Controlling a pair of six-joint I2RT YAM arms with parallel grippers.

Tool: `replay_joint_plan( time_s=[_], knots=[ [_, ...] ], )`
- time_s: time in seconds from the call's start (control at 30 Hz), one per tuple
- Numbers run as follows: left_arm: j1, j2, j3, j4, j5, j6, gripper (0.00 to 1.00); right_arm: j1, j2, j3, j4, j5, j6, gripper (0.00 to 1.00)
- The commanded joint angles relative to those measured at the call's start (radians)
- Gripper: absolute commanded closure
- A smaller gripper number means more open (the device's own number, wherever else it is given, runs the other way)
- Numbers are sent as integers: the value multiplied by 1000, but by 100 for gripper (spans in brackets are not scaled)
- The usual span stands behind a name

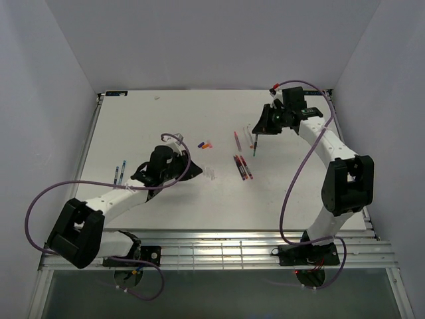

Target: Open the pen caps

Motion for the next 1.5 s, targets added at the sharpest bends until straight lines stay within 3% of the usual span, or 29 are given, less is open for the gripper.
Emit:
replay_joint_plan(
  time_s=[0.0,0.17,0.37,0.8,1.1,1.47],
  knots=[
    [73,41,62,-15,-52,49,100,-6,63,102,-215,69,-179,92],
    [166,169,91,57,101,38,95,-8,149,106,-264,104,-235,92],
    [188,305,119,159,204,46,92,-8,183,64,-218,163,-252,92],
    [214,456,168,235,266,28,91,-11,262,-34,-125,133,-272,92],
    [214,488,154,249,284,17,76,-11,273,-80,-48,126,-249,92],
    [214,502,106,277,283,6,65,-9,281,-102,-16,103,-237,82]
  ],
)
